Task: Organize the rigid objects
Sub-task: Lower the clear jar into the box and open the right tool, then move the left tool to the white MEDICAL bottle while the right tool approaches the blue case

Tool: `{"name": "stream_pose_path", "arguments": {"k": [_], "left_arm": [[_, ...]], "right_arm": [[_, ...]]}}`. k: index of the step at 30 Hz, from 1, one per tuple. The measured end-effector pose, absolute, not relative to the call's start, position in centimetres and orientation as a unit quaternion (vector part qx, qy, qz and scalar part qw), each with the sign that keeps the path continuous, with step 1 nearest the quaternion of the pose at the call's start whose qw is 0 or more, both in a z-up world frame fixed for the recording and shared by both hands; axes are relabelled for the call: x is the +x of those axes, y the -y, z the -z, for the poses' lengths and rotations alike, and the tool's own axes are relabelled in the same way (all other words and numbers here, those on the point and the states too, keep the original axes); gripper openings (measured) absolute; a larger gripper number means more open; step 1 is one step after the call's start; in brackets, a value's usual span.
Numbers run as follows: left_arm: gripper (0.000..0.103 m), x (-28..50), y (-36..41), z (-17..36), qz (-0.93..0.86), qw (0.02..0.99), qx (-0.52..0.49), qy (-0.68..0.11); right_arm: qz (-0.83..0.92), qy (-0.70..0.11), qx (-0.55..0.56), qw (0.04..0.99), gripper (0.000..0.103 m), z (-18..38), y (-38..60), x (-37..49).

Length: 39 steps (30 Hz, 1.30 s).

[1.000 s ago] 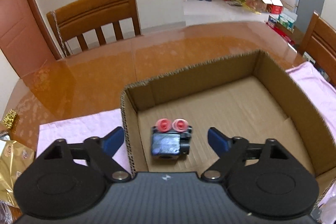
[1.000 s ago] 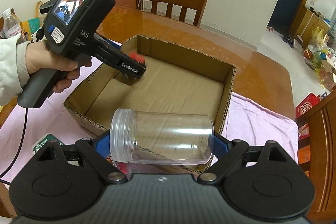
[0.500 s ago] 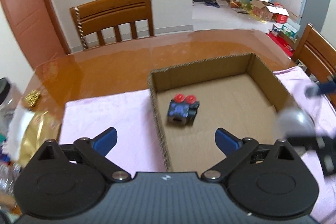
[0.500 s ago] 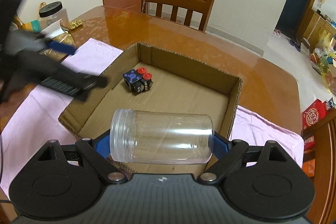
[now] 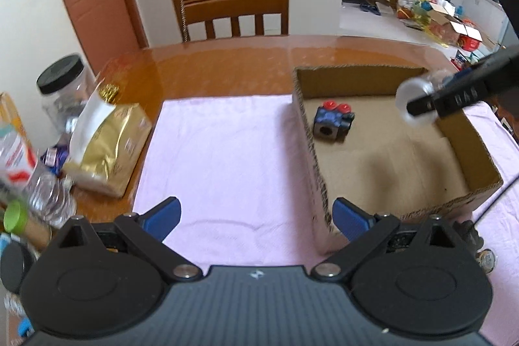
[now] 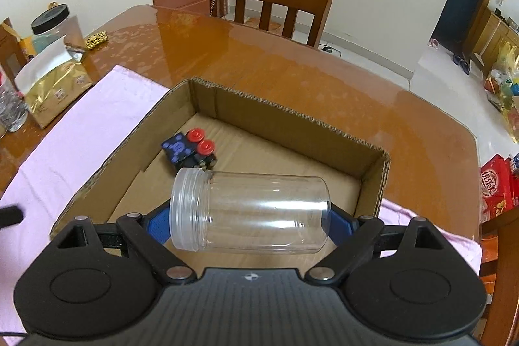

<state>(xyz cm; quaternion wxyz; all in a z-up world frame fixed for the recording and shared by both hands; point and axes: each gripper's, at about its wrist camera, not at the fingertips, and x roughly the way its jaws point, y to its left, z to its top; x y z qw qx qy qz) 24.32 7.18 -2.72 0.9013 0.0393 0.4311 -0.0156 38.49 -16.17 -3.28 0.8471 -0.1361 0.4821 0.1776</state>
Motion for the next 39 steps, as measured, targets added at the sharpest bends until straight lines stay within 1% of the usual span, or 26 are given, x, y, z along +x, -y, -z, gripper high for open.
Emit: {"name": "stream_pose_path", "arguments": {"k": [2,4,5,12,23,30,39], "left_arm": [[0.099,23.9,-7.5,3.1,0.014,0.899,0.034,-0.436],[0.099,23.5,-7.6,3.3,0.012,0.898,0.031,-0.438],[0.099,23.4,-7.6,3.4,0.012,0.898,0.029,-0.439],[0.099,22.2,-7.4,4.2,0.020,0.897,0.026,-0.441],[0.099,20.0,-6.9,5.2,0.014,0.900,0.029,-0.434],[0.101,18.3,-5.5,5.4,0.033,0.902,0.039,-0.430],[0.101,18.3,-2.1,7.8,0.090,0.882,0.067,-0.459]], "right_arm": [[-0.170,-0.477,-0.137,0.851,0.095,3.4,16.0,39.1],[-0.158,-0.473,-0.135,0.856,0.102,3.4,16.0,39.3],[-0.155,-0.471,-0.131,0.859,0.103,3.4,16.1,39.3],[-0.142,-0.461,-0.119,0.868,0.103,2.5,16.9,36.8],[-0.098,-0.446,-0.119,0.881,0.103,2.7,18.8,28.2],[-0.060,-0.479,-0.074,0.873,0.103,5.2,21.5,22.9],[-0.064,-0.516,-0.074,0.851,0.103,8.0,21.4,18.9]]}}
